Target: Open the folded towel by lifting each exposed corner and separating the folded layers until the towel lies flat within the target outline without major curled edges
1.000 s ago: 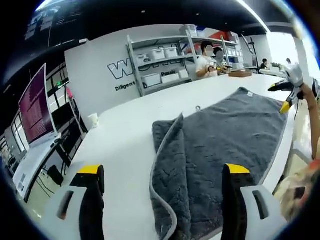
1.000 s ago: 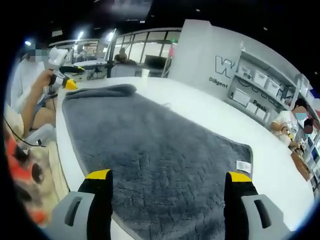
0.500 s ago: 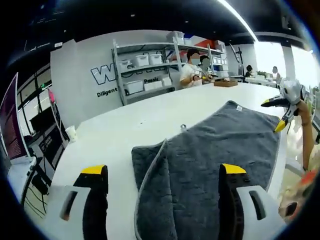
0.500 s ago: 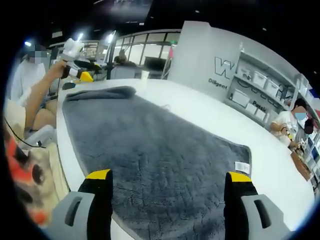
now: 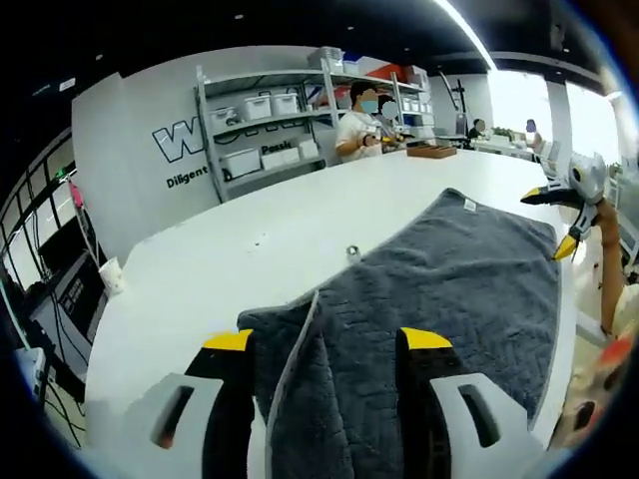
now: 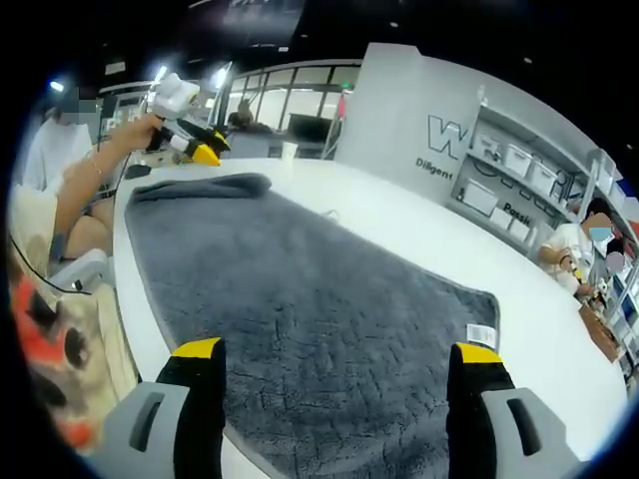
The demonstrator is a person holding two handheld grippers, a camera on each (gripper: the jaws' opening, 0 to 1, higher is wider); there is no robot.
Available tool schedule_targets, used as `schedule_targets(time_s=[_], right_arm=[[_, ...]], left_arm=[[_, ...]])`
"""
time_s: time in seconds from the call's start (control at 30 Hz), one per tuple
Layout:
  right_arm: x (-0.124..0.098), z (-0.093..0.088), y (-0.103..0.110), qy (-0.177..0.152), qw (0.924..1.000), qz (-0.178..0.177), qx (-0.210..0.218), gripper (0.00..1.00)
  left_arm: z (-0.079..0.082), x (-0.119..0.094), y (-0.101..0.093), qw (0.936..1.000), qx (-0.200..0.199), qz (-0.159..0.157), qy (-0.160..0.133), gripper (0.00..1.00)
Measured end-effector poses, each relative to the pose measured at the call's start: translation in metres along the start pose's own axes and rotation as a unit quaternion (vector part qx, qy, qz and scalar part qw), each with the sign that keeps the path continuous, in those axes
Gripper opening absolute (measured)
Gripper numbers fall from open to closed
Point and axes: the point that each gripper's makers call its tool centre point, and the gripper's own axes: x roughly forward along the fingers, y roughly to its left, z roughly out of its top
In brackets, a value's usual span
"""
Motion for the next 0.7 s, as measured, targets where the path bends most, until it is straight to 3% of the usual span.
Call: schedule_targets(time_s=[0.1,0.27,0.3,0.47,0.57,0.7], right_arm=[[0.0,0.0,0.0,0.0,1.0,0.0,0.0,0.91],[0.0,-0.003,-0.002,0.005,1.0,-0.003,0.0,0.91],[0.0,-0.003,-0.002,0.005,1.0,-0.004,0.0,0.91],[0.0,-0.002,0.0,0.002,1.0,-0.002,-0.001,0.9],[0.0,-0.002,-0.001,0.003,1.0,-0.002,-0.002,0.9],[0.0,-0.002,-0.002,0.002,1.0,-0.003,0.0,0.9]], left_arm=[[-0.013,0.012,0.006,0.9993,0.018,0.006,0.032,0.38],[-0.025,0.027,0.021,0.9962,0.048,0.034,0.064,0.36],[-0.033,0.03,0.027,0.9935,0.063,0.045,0.083,0.34],[-0.042,0.037,0.03,0.9936,0.053,0.044,0.09,0.21],[-0.043,0.037,0.031,0.9936,0.054,0.044,0.089,0.05],[-0.042,0.035,0.031,0.9941,0.054,0.042,0.084,0.03]])
